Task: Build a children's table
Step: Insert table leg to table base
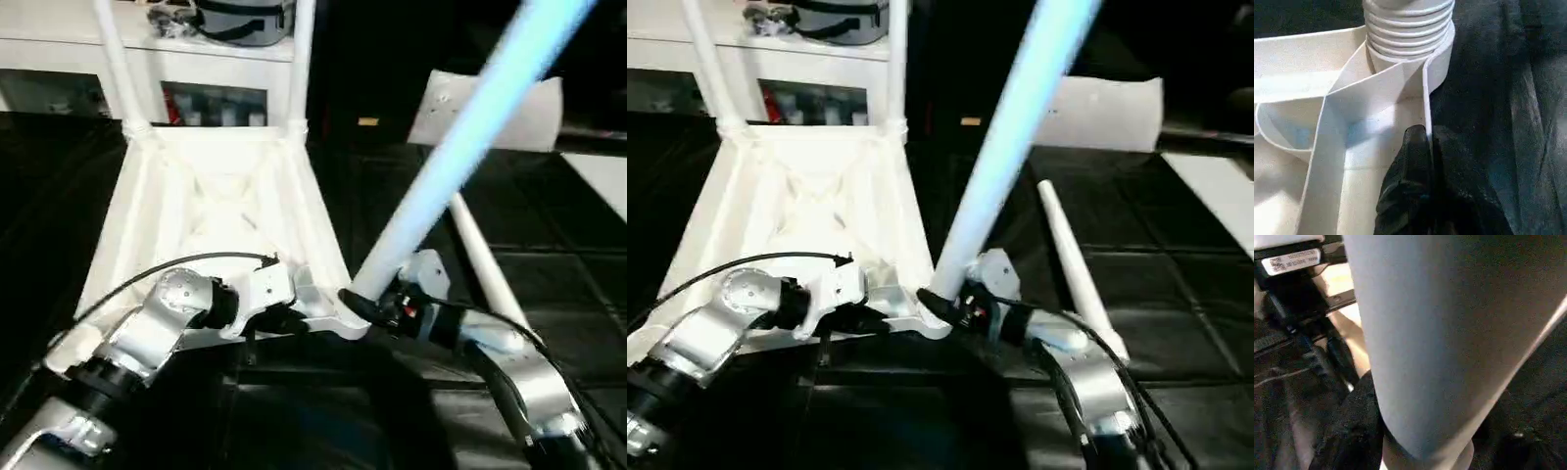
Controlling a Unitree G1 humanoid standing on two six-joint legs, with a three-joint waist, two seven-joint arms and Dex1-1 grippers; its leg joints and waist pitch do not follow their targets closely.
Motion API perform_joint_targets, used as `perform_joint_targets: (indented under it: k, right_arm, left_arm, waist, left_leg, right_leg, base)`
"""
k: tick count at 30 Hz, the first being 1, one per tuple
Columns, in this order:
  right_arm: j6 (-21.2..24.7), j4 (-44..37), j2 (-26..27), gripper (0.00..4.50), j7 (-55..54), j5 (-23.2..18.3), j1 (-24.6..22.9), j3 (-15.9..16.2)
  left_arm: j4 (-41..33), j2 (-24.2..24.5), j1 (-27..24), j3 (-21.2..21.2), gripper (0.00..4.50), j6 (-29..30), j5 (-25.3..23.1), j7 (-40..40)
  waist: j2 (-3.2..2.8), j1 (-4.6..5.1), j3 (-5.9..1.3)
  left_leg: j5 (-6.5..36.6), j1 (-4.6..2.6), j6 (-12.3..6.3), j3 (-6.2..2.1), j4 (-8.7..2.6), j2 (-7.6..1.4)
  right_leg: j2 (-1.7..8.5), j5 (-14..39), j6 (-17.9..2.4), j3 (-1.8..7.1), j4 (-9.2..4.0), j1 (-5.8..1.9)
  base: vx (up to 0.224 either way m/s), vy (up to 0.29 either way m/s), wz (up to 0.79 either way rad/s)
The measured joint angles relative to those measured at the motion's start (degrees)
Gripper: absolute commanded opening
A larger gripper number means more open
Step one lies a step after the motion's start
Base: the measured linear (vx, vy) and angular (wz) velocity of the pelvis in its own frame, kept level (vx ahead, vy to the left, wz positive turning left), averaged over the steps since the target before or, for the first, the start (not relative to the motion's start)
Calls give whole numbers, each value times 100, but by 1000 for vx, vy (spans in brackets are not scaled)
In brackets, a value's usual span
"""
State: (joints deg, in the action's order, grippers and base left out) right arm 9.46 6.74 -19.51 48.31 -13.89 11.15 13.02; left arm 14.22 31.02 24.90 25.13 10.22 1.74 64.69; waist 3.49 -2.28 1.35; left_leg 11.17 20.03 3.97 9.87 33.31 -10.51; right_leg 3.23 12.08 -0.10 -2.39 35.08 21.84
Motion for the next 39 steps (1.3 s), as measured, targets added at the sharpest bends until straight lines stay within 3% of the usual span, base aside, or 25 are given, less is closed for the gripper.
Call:
perform_joint_targets:
  k: [4, 7, 13, 15, 17, 25, 28, 34, 37, 39]
  right_arm:
    - [0, 130, -114, 192, 515, -51, 125, 63]
    - [7, 197, -237, 192, 845, -115, 194, 114]
    - [7, 109, -384, 192, 1076, -60, 190, 158]
    - [7, 84, -382, 192, 1092, 2, 177, 169]
    - [6, 76, -379, 192, 1092, 5, 176, 183]
    - [2, 128, -209, 192, 1024, 20, 153, 185]
    - [-35, 136, 28, 192, 738, 57, 84, 176]
    - [-19, -21, 593, 192, -168, 54, -196, 41]
    - [70, -90, 784, 192, -654, 111, -275, -64]
    - [128, -58, 923, 192, -972, 184, -262, -158]
  left_arm:
    - [104, 87, 145, 107, 0, -167, -73, 362]
    - [343, 79, 414, 283, 0, -331, -169, 628]
    - [901, -64, 932, 576, 0, -623, -443, 885]
    - [998, -99, 988, 617, 0, -692, -528, 888]
    - [1098, -124, 1027, 637, 0, -730, -546, 900]
    - [1142, -113, 1029, 590, 0, -556, -500, 985]
    - [843, -21, 775, 345, 0, -155, -415, 941]
    - [-937, 198, -392, -270, 0, 1239, -266, 185]
    - [-1666, -64, -911, -512, 0, 1921, -264, -358]
    - [-1871, -355, -1050, -573, 0, 2267, -266, -685]
  waist:
    - [7, -16, -8]
    - [13, -110, -14]
    - [-37, -208, -21]
    - [-59, -229, -29]
    - [-68, -250, -24]
    - [-67, -268, -29]
    - [-80, -193, -30]
    - [-98, 106, -18]
    - [-98, 194, -18]
    - [-72, 199, -12]
  left_leg:
    - [0, -2, 0, 0, -5, 0]
    - [0, -4, 0, 0, -4, 1]
    - [1, -12, 0, 0, -7, 6]
    - [2, -29, 1, 0, -18, 6]
    - [5, -97, 6, 0, -38, 8]
    - [6, -105, 10, 0, -73, 11]
    - [6, -110, 10, 0, -78, 11]
    - [11, -116, 19, -1, -83, 16]
    - [13, -111, 21, -7, -77, 24]
    - [13, -97, 21, -9, -76, 29]
  right_leg:
    - [0, 0, -18, -2, -3, 0]
    - [1, -4, -34, -4, -13, -7]
    - [7, 0, -34, -5, -14, -34]
    - [7, 10, -28, -6, -14, -53]
    - [7, 35, -5, -5, -14, -87]
    - [6, 54, -7, -7, -12, -98]
    - [4, 48, -17, -6, -11, -93]
    - [5, 48, -18, -2, -17, -72]
    - [6, 49, -16, 3, -32, -66]
    - [7, 49, -15, 6, -35, -46]
  base:
    - [0, 0, 0]
    - [0, 0, 0]
    - [0, 0, 0]
    - [0, 0, 0]
    - [0, 0, 0]
    - [0, 0, 0]
    - [0, 0, 0]
    - [0, 0, 0]
    - [0, 0, 0]
    - [0, 0, 0]
